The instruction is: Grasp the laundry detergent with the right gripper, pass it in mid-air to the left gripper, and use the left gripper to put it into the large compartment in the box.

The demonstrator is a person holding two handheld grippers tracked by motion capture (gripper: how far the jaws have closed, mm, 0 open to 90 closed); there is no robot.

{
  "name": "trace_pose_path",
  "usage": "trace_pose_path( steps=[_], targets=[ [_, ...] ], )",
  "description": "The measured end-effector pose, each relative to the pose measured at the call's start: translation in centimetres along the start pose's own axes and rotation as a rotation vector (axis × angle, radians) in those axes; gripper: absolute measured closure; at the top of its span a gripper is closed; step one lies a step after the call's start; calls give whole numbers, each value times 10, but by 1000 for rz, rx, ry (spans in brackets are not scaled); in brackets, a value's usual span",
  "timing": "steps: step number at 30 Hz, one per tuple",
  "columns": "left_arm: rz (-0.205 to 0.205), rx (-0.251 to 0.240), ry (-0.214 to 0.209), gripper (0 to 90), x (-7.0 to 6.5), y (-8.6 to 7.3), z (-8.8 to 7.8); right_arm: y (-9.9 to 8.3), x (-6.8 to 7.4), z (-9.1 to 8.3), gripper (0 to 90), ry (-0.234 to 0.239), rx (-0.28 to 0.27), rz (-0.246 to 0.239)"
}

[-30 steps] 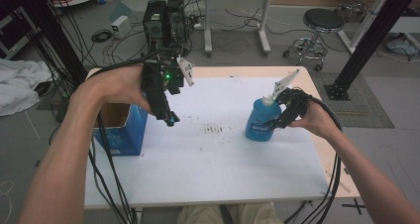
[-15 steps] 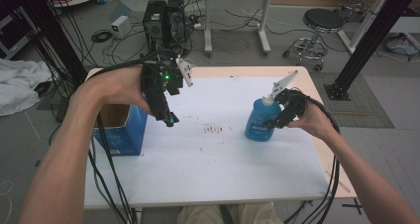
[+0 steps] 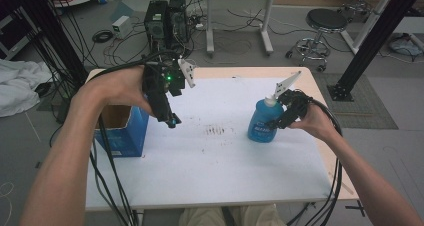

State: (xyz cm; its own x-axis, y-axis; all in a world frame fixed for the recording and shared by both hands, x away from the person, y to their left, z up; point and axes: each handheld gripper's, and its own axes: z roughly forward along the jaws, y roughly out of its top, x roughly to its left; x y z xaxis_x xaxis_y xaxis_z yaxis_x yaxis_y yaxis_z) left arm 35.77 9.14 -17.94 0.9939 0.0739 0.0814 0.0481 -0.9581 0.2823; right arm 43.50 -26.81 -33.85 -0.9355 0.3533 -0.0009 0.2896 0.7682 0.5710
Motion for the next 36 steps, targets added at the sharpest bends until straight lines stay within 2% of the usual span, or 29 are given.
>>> trace_pose_path(
  steps=[3, 13, 24, 36],
  targets=[
    [0, -3, 3, 156, 0, 0, 0, 0, 0, 1, 229, 12, -3, -2],
    [-3, -4, -1, 156, 0, -1, 2, -3, -1, 2, 244, 23, -19, 8],
    [-1, -10, -1, 156, 0, -2, 3, -7, -1, 2, 316, 37, -34, 9],
    [-6, -11, -2, 156, 0, -4, 4, -8, 0, 5, 380, 54, -25, 4]
  ],
)
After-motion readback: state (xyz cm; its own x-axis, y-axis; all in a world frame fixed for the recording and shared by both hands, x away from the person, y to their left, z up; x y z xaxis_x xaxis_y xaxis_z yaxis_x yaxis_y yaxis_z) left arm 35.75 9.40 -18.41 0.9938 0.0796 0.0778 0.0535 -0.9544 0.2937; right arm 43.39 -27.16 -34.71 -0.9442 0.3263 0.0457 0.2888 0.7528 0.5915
